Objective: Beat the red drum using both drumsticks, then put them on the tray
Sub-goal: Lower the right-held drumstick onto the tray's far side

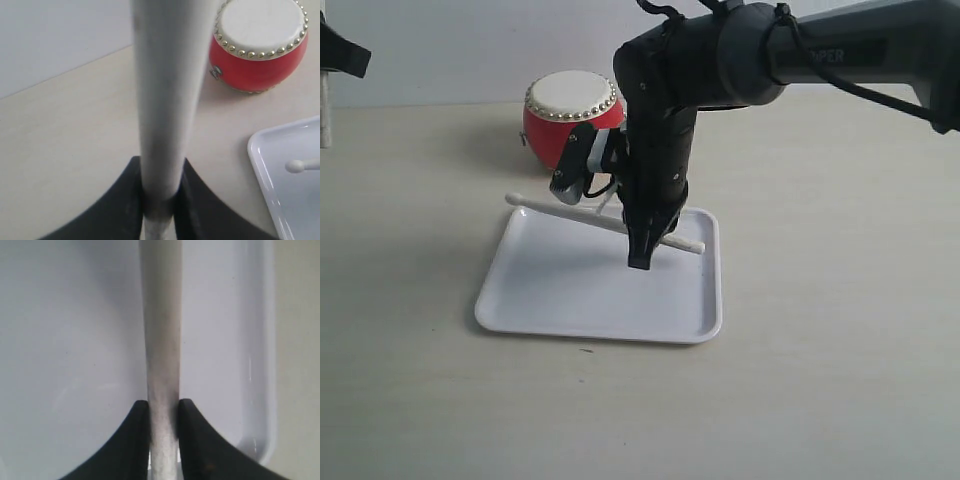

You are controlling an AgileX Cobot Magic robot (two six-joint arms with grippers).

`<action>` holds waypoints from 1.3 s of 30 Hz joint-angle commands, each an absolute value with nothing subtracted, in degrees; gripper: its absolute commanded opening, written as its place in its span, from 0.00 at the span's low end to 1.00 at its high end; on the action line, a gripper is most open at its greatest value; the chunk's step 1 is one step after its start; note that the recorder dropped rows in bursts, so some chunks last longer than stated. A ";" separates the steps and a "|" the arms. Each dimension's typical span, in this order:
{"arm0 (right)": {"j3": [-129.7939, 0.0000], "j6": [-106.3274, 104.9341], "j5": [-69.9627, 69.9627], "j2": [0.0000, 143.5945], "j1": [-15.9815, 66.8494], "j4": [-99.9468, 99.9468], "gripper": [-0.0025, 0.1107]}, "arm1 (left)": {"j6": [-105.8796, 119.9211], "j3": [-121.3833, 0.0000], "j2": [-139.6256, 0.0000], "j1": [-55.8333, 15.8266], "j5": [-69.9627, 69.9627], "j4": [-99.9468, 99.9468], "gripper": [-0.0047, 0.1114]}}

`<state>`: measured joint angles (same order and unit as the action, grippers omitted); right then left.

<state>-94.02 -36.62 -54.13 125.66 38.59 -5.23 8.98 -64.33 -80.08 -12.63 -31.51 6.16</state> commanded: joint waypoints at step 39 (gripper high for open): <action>-94.64 -36.26 -47.16 128.79 38.50 -12.04 0.02 | 8.53 -64.16 -79.73 -12.54 -29.43 3.89 0.04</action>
<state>-94.02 -37.22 -48.38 129.15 38.59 -12.18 8.98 -64.33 -80.08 -12.63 -30.19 4.52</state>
